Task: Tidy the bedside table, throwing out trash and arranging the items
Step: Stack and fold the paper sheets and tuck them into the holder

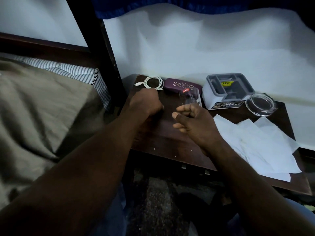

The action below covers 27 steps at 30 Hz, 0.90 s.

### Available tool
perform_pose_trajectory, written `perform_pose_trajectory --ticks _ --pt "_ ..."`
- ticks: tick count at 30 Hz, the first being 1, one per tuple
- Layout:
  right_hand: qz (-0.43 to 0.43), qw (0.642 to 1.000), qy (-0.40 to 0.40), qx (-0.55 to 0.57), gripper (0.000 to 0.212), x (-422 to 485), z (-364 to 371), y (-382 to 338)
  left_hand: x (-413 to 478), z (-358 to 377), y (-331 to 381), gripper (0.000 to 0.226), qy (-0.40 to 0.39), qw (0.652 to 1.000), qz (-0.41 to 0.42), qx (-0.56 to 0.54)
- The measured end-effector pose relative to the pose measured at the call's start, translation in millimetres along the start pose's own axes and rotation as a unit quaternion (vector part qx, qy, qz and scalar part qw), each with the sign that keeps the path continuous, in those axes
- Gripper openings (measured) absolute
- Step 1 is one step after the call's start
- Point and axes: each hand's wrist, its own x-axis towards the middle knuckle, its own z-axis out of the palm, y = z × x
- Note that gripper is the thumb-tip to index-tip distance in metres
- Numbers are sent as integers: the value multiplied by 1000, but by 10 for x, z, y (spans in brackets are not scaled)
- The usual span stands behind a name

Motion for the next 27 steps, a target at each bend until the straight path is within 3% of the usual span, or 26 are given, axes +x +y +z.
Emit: perform_pose_trajectory --ticks 4,13,17,23,27 --pt "-1 1000 9 -23 10 -60 -68 35 -230 50 109 50 -41 999 27 -4" --pt "-26 984 28 -172 15 -417 -422 159 -999 110 472 20 -18 984 173 -32" --pt "-24 973 20 -227 18 -606 -637 252 -1335 219 644 21 -16 977 199 -72" --pt "-18 951 11 -309 24 -844 -909 297 -1721 379 968 5 -20 965 227 -128" --pt "14 929 -21 -370 22 -867 -1096 325 -1764 499 1118 22 -34 959 247 -138"
